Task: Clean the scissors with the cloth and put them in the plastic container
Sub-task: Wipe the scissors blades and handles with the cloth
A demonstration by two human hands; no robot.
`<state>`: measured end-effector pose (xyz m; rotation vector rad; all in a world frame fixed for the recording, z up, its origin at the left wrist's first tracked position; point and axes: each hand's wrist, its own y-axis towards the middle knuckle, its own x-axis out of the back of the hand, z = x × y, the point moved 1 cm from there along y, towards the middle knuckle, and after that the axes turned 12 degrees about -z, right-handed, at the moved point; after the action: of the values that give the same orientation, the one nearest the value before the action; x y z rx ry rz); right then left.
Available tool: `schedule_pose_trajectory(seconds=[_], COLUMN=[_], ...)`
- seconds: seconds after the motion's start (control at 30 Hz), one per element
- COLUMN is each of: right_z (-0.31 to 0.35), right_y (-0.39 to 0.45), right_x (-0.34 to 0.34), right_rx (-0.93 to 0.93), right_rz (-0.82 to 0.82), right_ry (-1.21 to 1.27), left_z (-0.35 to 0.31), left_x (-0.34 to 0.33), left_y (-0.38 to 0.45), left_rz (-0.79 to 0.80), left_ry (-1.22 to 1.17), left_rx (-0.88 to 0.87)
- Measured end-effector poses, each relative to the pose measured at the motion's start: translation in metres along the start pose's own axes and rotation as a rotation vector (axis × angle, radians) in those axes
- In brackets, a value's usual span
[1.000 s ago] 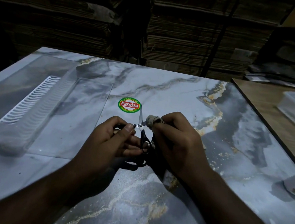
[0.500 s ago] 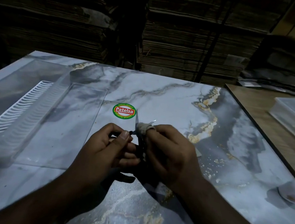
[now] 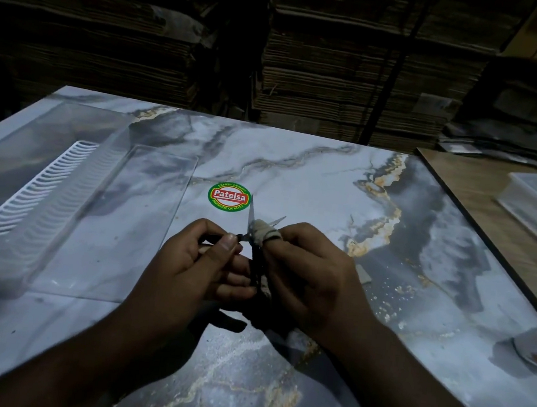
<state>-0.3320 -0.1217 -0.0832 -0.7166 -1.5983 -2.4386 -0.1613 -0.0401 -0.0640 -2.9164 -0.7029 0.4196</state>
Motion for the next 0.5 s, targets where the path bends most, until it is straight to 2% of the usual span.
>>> schedule_pose_trajectory(seconds=[0.2, 0.37, 0.5], right_z=[-0.0076, -0.0047, -0.0095], right_y=[0.0019, 0.0014, 0.0017], right_x=[0.0049, -0.0016, 0.0009], right_rx=[-0.116, 0.001, -0.057], right_rz=[-0.108, 0.005, -0.064], right_ry=[-0.02, -0.031, -0.083], left_z=[-0.0037, -0.003, -0.0019], left_x=[0.0013, 0.0007, 0.0019], left_y=[-0.0015, 0.003, 0.0052], left_rz=[0.019, 0.011, 0.032], left_ry=[0.036, 0.055, 0.09], left_rx=[-0.018, -0.029, -0.069])
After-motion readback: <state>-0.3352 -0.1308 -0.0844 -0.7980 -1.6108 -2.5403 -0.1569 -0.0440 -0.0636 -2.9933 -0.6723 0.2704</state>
